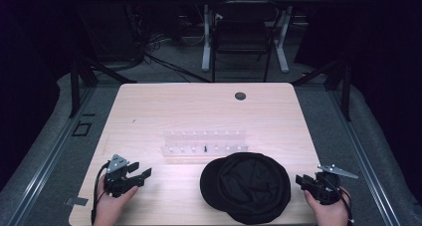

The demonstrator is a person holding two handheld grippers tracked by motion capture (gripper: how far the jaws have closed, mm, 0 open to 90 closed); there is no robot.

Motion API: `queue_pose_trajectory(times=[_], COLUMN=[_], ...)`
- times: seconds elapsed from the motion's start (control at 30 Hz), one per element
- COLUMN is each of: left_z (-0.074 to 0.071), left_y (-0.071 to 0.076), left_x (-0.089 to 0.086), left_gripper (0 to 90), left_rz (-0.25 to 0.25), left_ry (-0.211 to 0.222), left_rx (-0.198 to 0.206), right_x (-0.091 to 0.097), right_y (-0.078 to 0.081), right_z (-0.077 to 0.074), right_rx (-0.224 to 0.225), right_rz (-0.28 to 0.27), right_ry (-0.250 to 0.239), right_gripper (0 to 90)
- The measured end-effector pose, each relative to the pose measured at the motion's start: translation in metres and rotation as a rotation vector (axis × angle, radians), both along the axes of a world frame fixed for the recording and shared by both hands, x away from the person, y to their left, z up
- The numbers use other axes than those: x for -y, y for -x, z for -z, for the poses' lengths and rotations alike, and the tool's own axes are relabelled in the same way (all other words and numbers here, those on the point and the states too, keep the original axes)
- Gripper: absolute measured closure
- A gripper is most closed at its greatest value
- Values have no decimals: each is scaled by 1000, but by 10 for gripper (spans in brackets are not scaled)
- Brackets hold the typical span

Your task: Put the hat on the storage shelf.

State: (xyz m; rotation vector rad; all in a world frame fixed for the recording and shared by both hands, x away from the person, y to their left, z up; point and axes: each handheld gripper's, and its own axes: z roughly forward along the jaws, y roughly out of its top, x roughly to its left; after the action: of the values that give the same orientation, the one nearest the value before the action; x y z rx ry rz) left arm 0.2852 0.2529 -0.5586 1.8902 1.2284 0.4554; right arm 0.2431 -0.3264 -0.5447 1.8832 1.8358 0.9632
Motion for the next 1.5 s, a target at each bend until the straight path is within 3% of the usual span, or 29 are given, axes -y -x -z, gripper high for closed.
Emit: queue_pose_trajectory(times=[0.03,0.1,0.2,0.4,0.6,0.67,0.9,0.93,0.97,1.1,1.5], left_z=[0,0,0,-1,-1,0,0,0,0,1,1], left_y=[0,1,1,4,4,4,4,4,4,4,5], left_x=[1,1,3,6,7,7,8,8,8,9,12], left_gripper=[421,422,422,423,423,423,424,424,424,424,424], left_rz=[-1,-1,2,25,30,28,22,25,25,30,41], left_ry=[-8,-13,-12,-18,-14,-15,-11,-15,-15,-18,-25], left_rx=[1,3,6,12,11,7,9,6,5,5,2], right_x=[0,-1,-2,-3,-6,-7,-12,-12,-13,-14,-20], right_y=[-1,-5,-8,-12,-16,-18,-27,-28,-29,-34,-40], right_z=[-1,-4,-8,-32,-50,-53,-60,-63,-63,-67,-66], right_rx=[-12,-78,-118,-157,-210,-227,-283,-308,-301,-333,-396], right_rz=[2,7,6,-37,-62,-76,-123,-124,-125,-133,-144], right_ry=[0,-1,-16,-43,-13,8,7,20,-14,-39,-67], right_gripper=[639,629,624,676,696,689,698,698,698,703,734])
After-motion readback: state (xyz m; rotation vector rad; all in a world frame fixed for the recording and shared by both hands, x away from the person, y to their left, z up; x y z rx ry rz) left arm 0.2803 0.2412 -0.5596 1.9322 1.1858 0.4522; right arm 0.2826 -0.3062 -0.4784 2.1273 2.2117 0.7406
